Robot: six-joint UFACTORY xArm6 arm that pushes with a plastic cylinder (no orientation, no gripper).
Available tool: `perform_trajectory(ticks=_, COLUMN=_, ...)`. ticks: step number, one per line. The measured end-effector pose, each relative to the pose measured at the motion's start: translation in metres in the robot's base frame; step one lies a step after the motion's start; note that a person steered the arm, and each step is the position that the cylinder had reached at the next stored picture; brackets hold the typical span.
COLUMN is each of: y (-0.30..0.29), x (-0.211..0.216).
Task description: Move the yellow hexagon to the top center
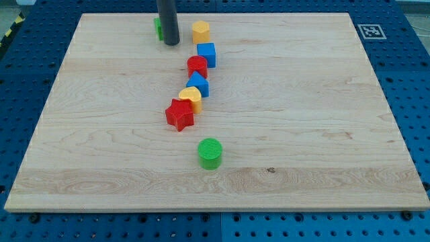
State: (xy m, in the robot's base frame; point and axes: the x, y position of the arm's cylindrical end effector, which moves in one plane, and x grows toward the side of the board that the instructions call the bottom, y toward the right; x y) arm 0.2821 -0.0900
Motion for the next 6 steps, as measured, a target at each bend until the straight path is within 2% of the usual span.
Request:
perform_trajectory(ticks=4, y=0.065, x=-0.003)
perform_trajectory(ticks=6, y=0.068, x=-0.011)
